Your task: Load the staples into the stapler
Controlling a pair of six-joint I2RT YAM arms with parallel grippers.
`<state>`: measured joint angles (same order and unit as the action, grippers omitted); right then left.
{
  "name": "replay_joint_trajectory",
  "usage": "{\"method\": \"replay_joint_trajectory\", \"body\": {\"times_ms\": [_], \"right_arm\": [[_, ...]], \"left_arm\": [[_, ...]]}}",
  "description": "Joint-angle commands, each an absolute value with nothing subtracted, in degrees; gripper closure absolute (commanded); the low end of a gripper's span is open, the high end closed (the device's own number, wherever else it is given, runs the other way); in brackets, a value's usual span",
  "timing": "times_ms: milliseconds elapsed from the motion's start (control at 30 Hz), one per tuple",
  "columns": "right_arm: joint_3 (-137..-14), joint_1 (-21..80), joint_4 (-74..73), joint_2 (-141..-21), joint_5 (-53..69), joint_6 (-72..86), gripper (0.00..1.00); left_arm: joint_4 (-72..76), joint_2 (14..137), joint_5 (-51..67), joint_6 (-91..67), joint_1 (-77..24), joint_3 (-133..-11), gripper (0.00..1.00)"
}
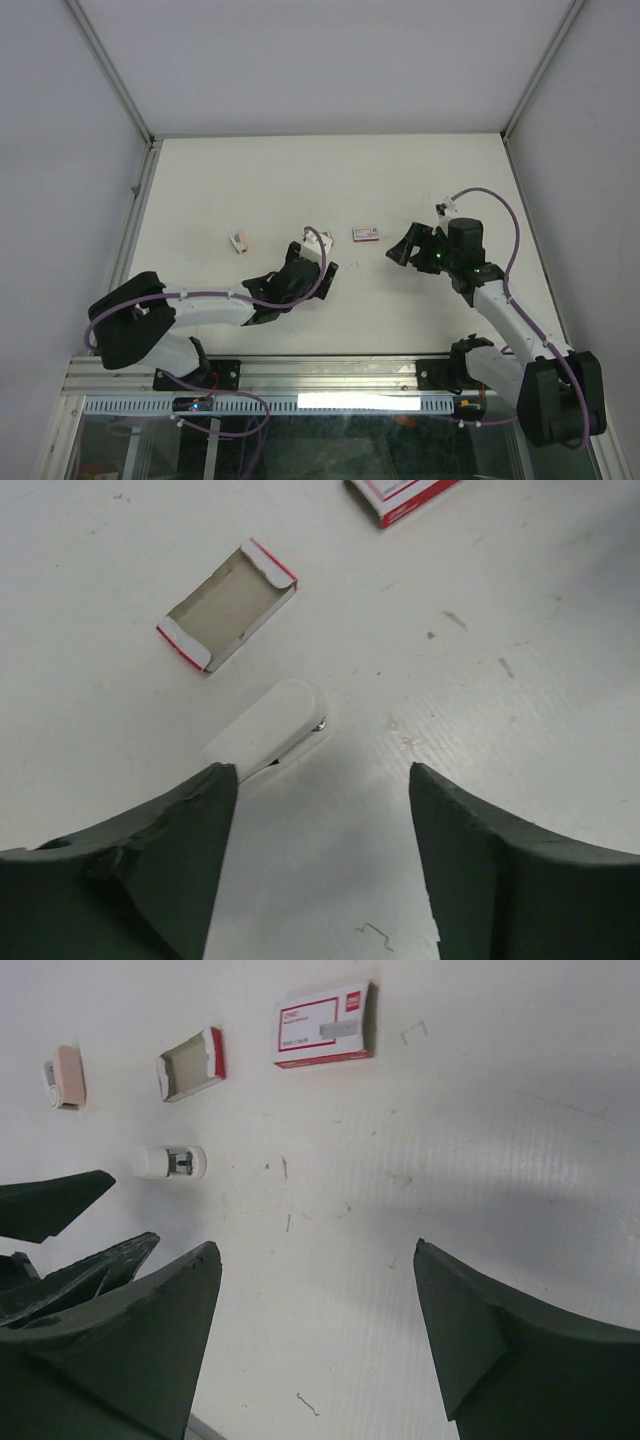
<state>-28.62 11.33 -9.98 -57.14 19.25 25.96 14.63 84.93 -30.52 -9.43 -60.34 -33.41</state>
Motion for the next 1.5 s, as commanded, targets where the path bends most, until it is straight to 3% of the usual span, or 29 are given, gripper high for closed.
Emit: {"method": "replay_joint_trajectory", "body": {"times_ms": [0, 100, 400, 633, 833, 1167, 1467], "right_arm": [[-29.95, 12.46, -4.02, -55.08, 26.57, 22.03, 0.19], [-32.43, 15.65, -4.0, -57.77, 25.66, 22.01, 0.18], [-40.02, 28.61, 3.02, -73.49, 23.95, 28.8, 0.2], [-43.2, 32.02, 4.59, -81.39, 21.7, 32.67, 0.22], [-42.03, 31.91, 2.91, -79.27, 20.88, 31.82, 0.22], [-39.73, 31.91, 0.62, -74.79, 19.05, 30.67, 0.22], [-39.88, 31.73, -0.8, -72.19, 17.89, 29.8, 0.22]], "left_arm": [[13.63, 74.51, -23.85, -15.66, -60.03, -35.5, 0.25], [10.49, 70.18, -16.75, -20.2, -55.73, -35.5, 0.17], [15.3, 65.96, 4.8, -29.56, -38.3, -28.33, 0.16], [34.99, 71.12, 6.64, -22.8, -37.88, -20.89, 0.18], [43.78, 79.84, 5.79, -19.15, -37.67, -22.62, 0.19], [48.36, 90.11, 8.86, -15.51, -37.25, -25.73, 0.2], [43.4, 88.07, 11.11, -15.94, -38.52, -23.45, 0.29]]}}
